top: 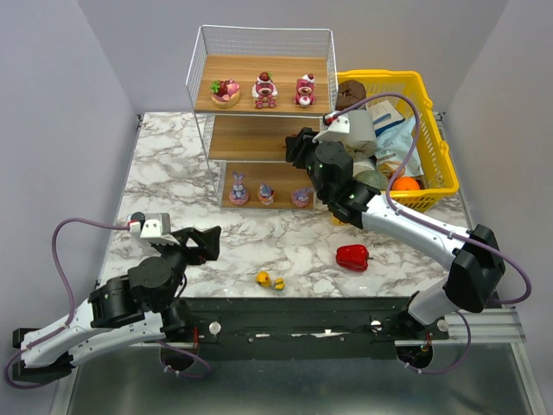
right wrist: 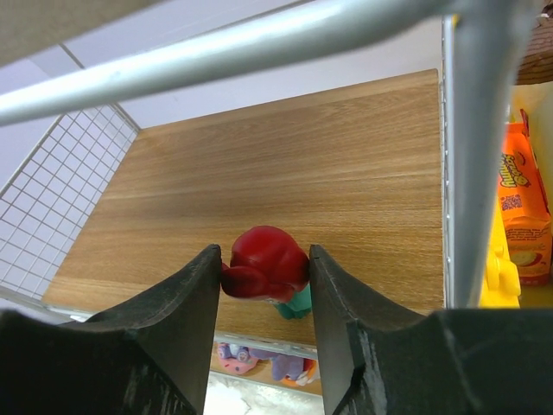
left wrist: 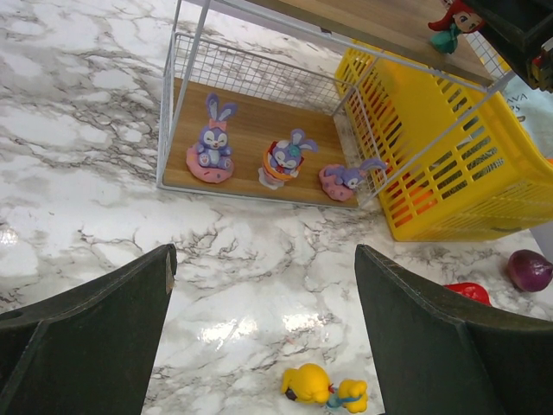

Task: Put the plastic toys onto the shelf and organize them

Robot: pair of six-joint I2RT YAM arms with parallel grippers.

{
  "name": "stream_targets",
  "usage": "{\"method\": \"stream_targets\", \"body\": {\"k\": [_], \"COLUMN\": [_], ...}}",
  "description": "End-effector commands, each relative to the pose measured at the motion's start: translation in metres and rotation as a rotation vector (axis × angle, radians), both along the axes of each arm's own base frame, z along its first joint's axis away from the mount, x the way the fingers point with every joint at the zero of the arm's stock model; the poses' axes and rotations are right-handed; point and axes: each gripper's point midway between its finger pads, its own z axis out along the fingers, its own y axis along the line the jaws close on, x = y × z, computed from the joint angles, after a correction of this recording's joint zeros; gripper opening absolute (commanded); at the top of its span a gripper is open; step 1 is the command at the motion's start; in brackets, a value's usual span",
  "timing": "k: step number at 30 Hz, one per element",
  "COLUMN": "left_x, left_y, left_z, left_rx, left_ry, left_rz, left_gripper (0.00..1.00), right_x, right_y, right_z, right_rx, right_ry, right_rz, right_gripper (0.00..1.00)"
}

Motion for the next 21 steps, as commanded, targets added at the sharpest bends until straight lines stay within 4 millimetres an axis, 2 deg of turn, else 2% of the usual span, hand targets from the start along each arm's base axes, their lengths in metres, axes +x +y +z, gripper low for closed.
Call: {"method": "stream_targets", "body": {"k": [1,12,17,21], "left_x": [0.002,0.003,0.003,0.003], "left_y": [0.007,0.008,0.008,0.009], "left_z": [0.001,0.000,-0.001,-0.001], "left_rx": [-0.007,-0.005,-0.005,-0.004], "left_ry": [0.003,0.004,0.005,0.005], "left_rz": [0.044,0.050,0.052,0.058], "left_gripper": [0.92,0.92,0.92,0.92], "right_x": [0.006,0.009,0.008,0.008], "right_y": [-0.012,-0.016,-0.016,-0.020], "right_z": [-0.007,-0.015,-0.008,-0.001], "right_rx": [0.010,0.005,0.005,0.001], "right_ry": [0.025,0.043,0.033,0.025], "right_rz": [-0.044,-0.054,-0.048,-0.063], "right_gripper": [0.52,0.57,0.61,0.69]}}
